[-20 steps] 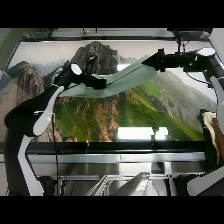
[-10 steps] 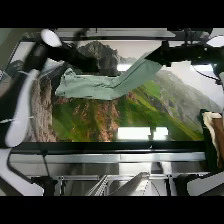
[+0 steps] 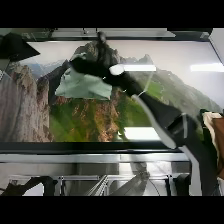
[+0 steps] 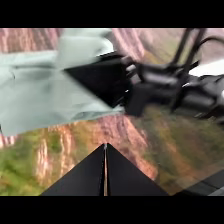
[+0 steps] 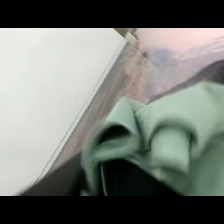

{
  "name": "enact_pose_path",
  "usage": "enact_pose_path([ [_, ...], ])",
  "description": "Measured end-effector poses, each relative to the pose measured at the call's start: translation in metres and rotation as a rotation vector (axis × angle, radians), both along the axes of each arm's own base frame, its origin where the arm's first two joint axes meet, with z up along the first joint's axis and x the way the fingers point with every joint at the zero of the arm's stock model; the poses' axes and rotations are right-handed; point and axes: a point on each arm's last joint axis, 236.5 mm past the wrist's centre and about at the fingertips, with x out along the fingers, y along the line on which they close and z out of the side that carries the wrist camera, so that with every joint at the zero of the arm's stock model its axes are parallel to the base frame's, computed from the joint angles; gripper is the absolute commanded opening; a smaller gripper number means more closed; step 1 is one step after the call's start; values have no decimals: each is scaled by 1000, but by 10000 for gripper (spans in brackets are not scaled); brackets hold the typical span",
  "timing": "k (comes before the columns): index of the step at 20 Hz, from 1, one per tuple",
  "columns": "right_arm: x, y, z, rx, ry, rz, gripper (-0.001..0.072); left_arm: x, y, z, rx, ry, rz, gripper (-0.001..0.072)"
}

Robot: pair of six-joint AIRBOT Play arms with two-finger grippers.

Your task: Fold the shirts.

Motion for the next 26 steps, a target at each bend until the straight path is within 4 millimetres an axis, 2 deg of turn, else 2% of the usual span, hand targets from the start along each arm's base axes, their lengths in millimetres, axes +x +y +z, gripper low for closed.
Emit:
enact_pose_path([
  [1, -6, 16, -13, 2, 5, -23, 694, -8, 4, -7, -3, 17, 14, 16],
  [2, -7, 22, -21, 3, 14, -49, 693, -13, 6, -14, -6, 35, 23, 16],
  [4, -4, 22, -25, 2, 20, -96, 681, -23, 8, -31, -12, 75, 35, 16],
  [5, 0, 17, -18, 6, 13, -115, 464, -25, 9, -39, -15, 89, 41, 16],
  [6, 8, 7, -5, 14, -3, -137, 50, -27, 10, -46, -17, 104, 46, 16],
  [7, 18, -8, 12, 25, -27, -162, 23, -28, 11, -53, -18, 114, 50, 16],
  [9, 37, -40, 45, 16, -103, -173, 23, -31, 11, -61, -20, 129, 53, 16],
  [12, 52, -100, 89, 7, -183, -112, 22, -30, 12, -63, -15, 122, 51, 16],
  [14, 56, -144, 92, -22, -147, -39, 22, -30, 12, -62, -14, 116, 50, 16],
  [15, 53, -165, 81, -56, -90, 6, 23, -30, 12, -62, -12, 114, 48, 16],
  [16, 47, -183, 60, -113, -9, 54, 23, -30, 12, -64, -12, 117, 47, 17],
  [18, 29, -221, -8, -269, 213, 115, 26, -31, 12, -69, -13, 129, 48, 16],
  [19, 21, -237, -36, -320, 306, 117, 66, -32, 12, -73, -14, 138, 48, 17],
  [20, 15, -247, -61, -351, 388, 112, 345, -32, 12, -76, -17, 142, 51, 16],
  [21, 9, -252, -85, -371, 464, 112, 669, -31, 12, -80, -19, 148, 54, 17],
  [22, 1, -252, -107, -381, 528, 123, 702, -31, 12, -84, -21, 151, 59, 17],
  [23, -5, -247, -125, -378, 572, 132, 702, -30, 13, -88, -23, 156, 64, 16],
  [26, -12, -214, -161, -318, 630, 153, 702, -28, 14, -95, -27, 162, 76, 17],
])
